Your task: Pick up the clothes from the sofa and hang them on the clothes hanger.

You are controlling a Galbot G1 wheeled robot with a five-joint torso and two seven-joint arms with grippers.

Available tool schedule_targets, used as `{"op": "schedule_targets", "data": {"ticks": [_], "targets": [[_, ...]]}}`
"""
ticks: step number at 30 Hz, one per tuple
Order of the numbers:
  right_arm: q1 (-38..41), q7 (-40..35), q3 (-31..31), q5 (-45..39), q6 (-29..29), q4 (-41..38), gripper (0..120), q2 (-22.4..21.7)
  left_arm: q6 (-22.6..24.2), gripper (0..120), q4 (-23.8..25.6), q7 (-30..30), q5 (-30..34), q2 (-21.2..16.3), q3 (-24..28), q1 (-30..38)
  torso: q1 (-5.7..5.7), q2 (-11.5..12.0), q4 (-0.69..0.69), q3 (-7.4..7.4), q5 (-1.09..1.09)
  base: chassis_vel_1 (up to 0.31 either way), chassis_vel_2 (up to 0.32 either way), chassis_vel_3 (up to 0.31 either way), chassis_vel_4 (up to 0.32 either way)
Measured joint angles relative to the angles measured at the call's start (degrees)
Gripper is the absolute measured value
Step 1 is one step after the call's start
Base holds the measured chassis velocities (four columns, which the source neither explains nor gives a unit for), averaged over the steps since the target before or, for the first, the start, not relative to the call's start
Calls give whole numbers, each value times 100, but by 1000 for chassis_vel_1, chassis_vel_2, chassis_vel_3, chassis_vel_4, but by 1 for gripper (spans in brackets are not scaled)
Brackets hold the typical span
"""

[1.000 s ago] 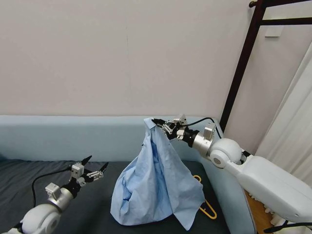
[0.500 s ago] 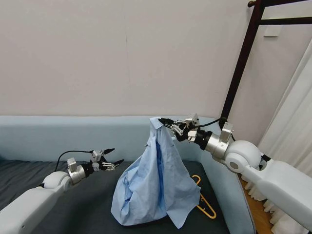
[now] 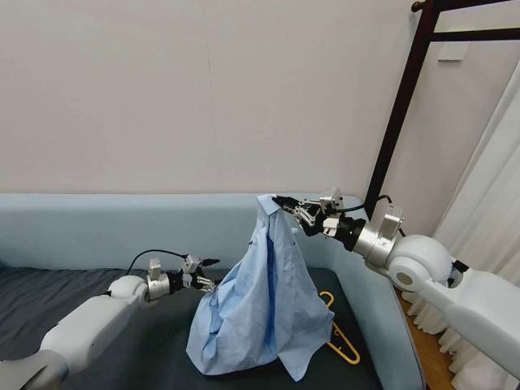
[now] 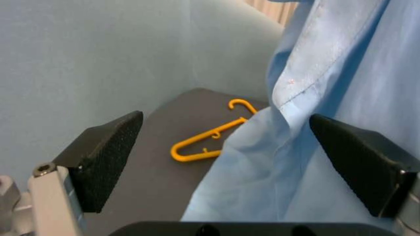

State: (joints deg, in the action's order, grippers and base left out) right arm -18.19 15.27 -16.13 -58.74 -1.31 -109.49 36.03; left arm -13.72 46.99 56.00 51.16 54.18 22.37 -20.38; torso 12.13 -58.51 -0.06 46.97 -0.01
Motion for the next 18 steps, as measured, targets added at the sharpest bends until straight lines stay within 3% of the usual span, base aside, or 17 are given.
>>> {"op": "schedule_targets", "data": {"ticks": [12, 18], "targets": [[141, -84, -173, -8, -30, 36, 0, 106, 164, 100, 656, -42, 368, -40, 97, -257, 0, 0, -1, 0, 0, 0, 0, 0, 0], [147, -154, -177, -92, -65, -1, 0, 97, 153, 80, 650, -75, 318, 35, 191, -242, 0, 0, -1, 0, 1, 0, 0, 0, 0]]}}
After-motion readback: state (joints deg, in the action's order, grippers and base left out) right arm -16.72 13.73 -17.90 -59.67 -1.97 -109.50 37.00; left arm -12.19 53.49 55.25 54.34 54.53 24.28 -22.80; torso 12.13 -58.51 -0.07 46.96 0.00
